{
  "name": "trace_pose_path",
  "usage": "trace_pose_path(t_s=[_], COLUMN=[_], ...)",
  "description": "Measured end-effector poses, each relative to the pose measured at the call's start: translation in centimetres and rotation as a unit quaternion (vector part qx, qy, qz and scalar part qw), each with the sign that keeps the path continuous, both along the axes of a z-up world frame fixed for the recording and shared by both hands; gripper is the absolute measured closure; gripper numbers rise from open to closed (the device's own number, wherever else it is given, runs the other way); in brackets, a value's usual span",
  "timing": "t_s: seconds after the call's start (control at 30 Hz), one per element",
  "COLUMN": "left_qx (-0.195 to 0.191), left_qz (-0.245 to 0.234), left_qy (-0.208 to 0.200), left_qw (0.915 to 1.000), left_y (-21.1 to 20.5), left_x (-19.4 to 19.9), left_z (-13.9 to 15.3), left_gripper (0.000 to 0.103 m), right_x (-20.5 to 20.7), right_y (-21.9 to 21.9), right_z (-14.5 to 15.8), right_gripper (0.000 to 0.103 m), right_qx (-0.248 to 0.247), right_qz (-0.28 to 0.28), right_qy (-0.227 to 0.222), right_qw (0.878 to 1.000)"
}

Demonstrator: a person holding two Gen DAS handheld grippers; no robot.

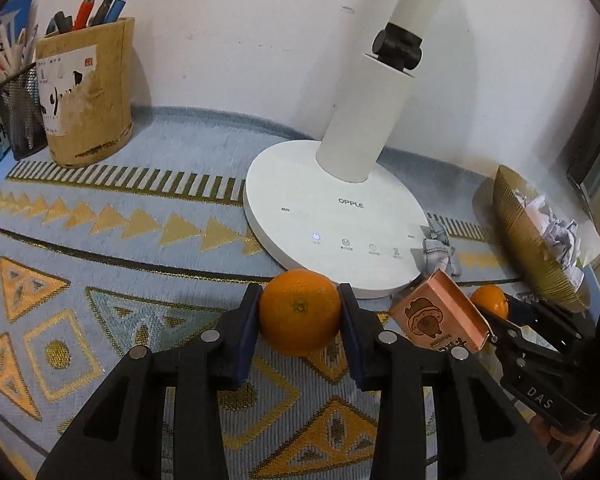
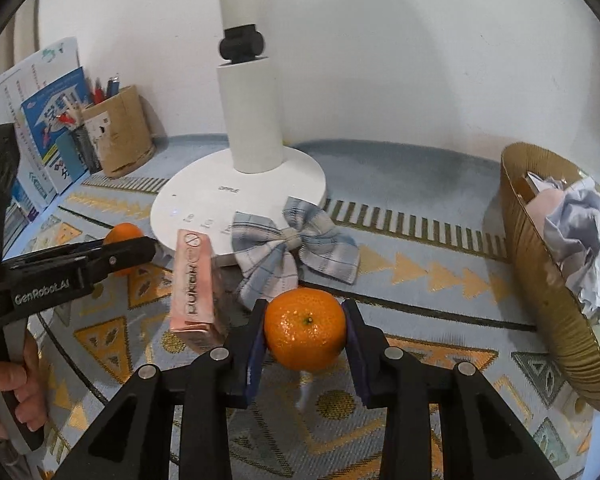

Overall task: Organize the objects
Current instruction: 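Grasp a tangerine with left tool while right tool grasps another tangerine, then carry both tangerines to the gold bowl and open both tools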

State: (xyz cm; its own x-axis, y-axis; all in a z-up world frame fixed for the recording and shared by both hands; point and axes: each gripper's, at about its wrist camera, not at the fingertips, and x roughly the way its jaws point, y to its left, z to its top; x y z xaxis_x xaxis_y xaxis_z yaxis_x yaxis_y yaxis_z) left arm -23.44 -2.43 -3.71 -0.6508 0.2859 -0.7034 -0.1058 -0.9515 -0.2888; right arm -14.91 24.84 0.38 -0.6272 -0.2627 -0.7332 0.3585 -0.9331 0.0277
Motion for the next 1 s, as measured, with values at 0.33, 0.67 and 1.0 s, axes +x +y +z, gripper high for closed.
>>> trace_pose_path(t_s=[0.33,0.67,1.0], left_qx=[0.008,0.019,-0.005], left_qz=[0.014,-0.143,-0.278], left_qy=[0.057,0.106,0.047], left_qw=[0.9983,0.9839,0.9595], left_y=[-0.4,14.5,29.4], left_x=[1.6,-6.9,-12.8], left_z=[2.1,11.6,11.1], left_gripper=[0.069,0.069,0.0], right_x=[2.5,0.2,-3.3], right_y=[3.6,14.5,24.2], right_z=[2.7,13.5,13.7], right_gripper=[0.068,0.068,0.008], right_qx=[-0.07,-0.114,-0.103], right_qz=[-0.07,-0.181,-0.281], right_qy=[0.079,0.142,0.089], right_qw=[0.992,0.967,0.95])
